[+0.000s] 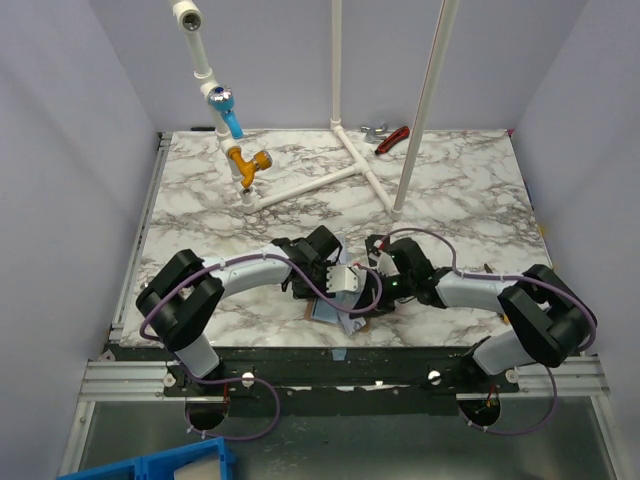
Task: Put the credit cards into the card holder
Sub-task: Insert the credit card into the card holder.
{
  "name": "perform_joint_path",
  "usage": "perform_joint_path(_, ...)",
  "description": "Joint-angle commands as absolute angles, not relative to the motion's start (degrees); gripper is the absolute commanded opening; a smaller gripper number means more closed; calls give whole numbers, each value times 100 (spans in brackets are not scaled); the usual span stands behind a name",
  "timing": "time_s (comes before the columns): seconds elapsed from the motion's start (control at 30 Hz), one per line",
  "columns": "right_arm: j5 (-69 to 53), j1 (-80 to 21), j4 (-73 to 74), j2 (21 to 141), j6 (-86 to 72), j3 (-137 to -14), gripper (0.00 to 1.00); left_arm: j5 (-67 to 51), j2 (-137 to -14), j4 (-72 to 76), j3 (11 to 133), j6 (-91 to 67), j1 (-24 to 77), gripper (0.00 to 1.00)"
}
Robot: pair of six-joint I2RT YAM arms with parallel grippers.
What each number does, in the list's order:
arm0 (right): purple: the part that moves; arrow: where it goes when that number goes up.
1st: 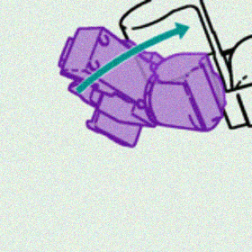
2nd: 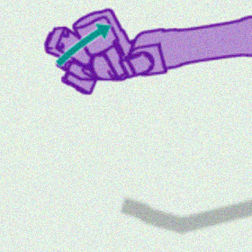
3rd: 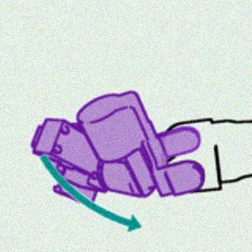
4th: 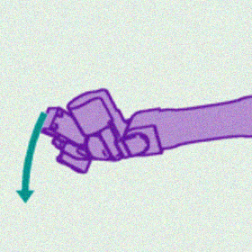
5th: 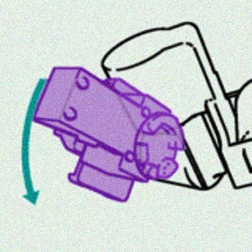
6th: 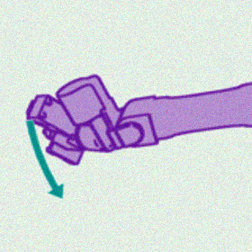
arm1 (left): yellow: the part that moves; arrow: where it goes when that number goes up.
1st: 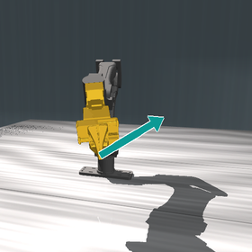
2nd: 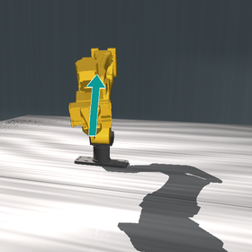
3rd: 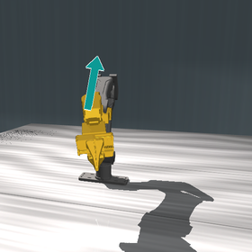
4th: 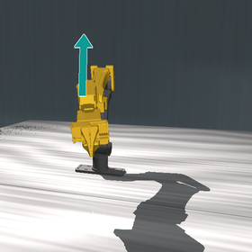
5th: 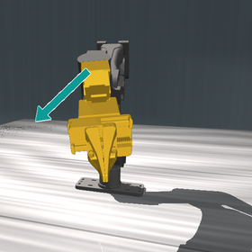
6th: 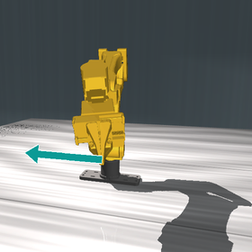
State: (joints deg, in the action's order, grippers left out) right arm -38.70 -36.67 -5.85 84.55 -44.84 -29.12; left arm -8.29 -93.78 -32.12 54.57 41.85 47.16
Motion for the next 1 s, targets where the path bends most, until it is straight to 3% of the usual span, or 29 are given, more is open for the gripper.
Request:
perform_joint_path(0.0, -3753, -3552, -650, 8207, -4559, -2641, 1, -316, -9623, -2907, 5416, 4333, 4837, 38)
perform_joint_path(0.97, -3996, -3374, -1510, 8887, -4766, -2565, 1, -412, -9631, -3009, 5342, 4174, 5168, 37)
